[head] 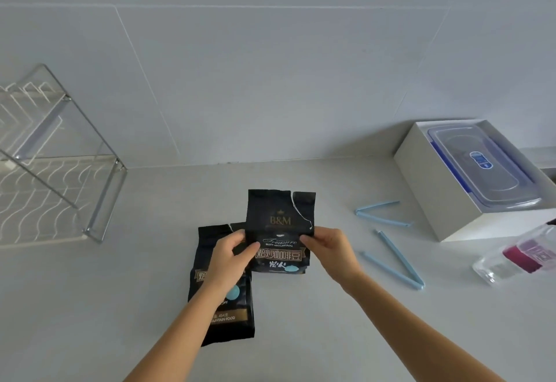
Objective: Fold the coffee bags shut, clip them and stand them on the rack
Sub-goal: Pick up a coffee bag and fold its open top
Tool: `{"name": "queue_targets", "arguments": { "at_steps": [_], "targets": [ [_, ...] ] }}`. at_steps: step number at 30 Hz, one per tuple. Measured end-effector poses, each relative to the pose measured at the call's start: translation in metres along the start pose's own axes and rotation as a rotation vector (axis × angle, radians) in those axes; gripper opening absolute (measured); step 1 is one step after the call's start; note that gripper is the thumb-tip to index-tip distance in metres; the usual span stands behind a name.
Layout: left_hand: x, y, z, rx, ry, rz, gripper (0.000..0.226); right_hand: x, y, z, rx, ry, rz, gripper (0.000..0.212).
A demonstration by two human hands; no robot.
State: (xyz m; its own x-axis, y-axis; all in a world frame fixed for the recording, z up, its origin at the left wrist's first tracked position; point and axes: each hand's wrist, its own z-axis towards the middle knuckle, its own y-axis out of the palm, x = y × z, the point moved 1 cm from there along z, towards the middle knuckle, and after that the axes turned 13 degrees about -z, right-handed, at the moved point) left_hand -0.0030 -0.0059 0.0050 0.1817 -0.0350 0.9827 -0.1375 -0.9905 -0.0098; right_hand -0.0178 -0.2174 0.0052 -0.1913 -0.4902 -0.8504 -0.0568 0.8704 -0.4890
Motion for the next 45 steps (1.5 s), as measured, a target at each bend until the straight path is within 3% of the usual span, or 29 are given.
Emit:
{"name": "queue_targets", "arguments": {
  "at_steps": [3,7,12,15,19,23,27,28,31,33,35,38,41,45],
  "targets": [
    [-0.011,0.001,-0.002,-0.031,-0.08,0.054,0.018,0.004,0.002,0.001,-0.008,0.088,-0.028,0.022],
    [-0.006,0.0,0.0,0.012,-0.032,0.035,0.023,0.002,0.001,0.002,0.008,0.047,-0.088,0.033],
    [-0.009,-0.005,-0.004,0.082,-0.029,-0.035,0.017,0.002,-0.004,-0.003,-0.007,0.039,-0.09,0.03],
    [-0.006,-0.006,-0.005,0.132,0.038,-0.103,0.027,0.003,-0.008,-0.005,-0.011,0.031,-0.078,0.028],
    [0.005,-0.007,0.0,0.069,0.091,-0.074,0.033,0.008,-0.015,-0.005,-0.038,0.056,-0.033,0.031],
    [0.003,0.003,0.004,-0.013,0.034,-0.012,0.04,0.01,-0.013,-0.003,-0.045,0.089,0.02,0.033],
    [-0.007,0.014,-0.001,0.006,-0.025,-0.058,0.045,0.007,-0.009,-0.003,-0.012,0.069,-0.028,0.014],
    [-0.009,0.016,-0.003,-0.013,0.004,-0.041,0.044,0.007,-0.008,-0.003,0.002,0.059,-0.032,0.017],
    [-0.011,0.02,-0.006,-0.018,0.06,0.036,0.04,0.008,-0.003,-0.007,0.05,0.007,-0.032,0.059],
    [-0.012,0.02,-0.006,0.001,0.064,0.071,0.036,0.008,-0.001,-0.007,0.073,-0.071,-0.119,0.066],
    [-0.013,0.018,-0.005,0.034,0.089,0.118,0.031,0.007,-0.001,-0.005,0.064,-0.11,-0.205,0.053],
    [-0.02,0.015,-0.004,0.089,0.104,0.148,0.024,0.009,0.0,-0.005,-0.003,-0.02,-0.104,0.038],
    [-0.03,0.014,-0.003,0.058,0.055,0.225,0.029,0.017,0.007,-0.009,-0.105,0.101,0.012,0.038],
    [-0.037,0.012,-0.002,-0.042,-0.01,0.308,0.03,0.028,0.01,-0.014,-0.093,0.109,0.093,0.038]
  ]
}}
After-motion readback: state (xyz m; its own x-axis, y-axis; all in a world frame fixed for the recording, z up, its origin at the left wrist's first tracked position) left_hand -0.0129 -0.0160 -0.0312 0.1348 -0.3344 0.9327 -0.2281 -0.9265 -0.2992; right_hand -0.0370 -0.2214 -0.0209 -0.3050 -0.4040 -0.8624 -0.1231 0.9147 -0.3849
